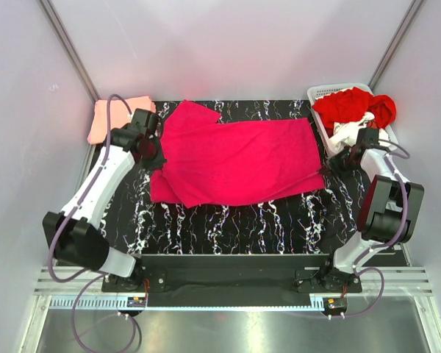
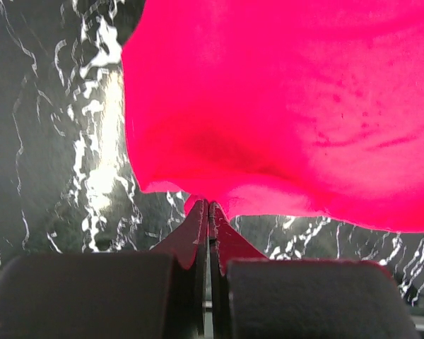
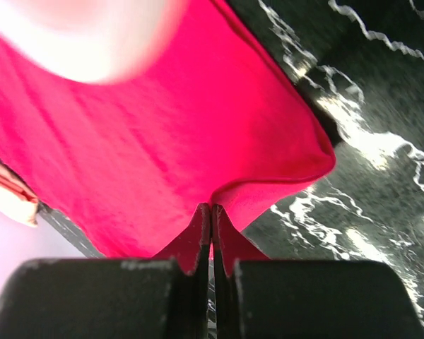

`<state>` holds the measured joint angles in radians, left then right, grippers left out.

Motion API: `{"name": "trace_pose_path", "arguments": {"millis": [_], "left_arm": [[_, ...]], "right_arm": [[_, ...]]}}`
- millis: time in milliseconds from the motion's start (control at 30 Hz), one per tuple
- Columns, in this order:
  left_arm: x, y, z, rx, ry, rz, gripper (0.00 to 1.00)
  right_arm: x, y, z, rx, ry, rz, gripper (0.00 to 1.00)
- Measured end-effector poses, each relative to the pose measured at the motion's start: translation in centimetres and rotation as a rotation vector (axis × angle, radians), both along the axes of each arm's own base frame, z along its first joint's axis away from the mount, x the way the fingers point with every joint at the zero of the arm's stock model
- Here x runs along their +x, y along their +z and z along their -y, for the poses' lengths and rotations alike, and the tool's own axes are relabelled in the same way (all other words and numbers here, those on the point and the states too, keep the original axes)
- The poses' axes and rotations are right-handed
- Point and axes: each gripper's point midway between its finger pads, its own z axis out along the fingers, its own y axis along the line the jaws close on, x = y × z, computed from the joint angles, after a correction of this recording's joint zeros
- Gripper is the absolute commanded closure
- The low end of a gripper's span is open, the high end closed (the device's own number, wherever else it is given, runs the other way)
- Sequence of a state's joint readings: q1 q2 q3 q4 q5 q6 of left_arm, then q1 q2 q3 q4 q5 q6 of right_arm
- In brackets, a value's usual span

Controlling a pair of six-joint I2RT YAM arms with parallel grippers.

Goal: Fold and stack the t-shirts
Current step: Fold the tshirt

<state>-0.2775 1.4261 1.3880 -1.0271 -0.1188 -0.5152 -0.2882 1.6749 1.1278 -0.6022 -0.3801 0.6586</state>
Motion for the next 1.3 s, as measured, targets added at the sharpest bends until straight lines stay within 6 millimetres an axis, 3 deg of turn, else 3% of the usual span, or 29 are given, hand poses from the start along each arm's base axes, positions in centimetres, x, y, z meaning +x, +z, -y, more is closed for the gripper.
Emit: {"name": "trace_pose_path", "arguments": {"millis": [267, 667, 1100, 1300], "left_arm": [[3.9, 0.3, -0.6, 0.018, -0.001, 0.011, 1.00], [7.3, -2.7, -1.1, 0.045, -0.009, -0.046, 1.00], [11.1, -1.8, -2.2, 0.084, -0.049, -0.002, 1.00], [12.1, -2.5, -2.2, 0.097, -0.067, -0.011, 1.00]], "right_arm": [[3.6, 2.6, 0.8, -0.012, -0.016, 0.075, 1.00], [4.6, 0.2, 1.1, 0.003, -0.021, 0.015, 1.00], [5.1, -1.0, 1.5, -0.008, -0.027, -0.011, 1.00], [5.5, -1.3, 1.6, -0.013, -0.025, -0.014, 1.00]]}}
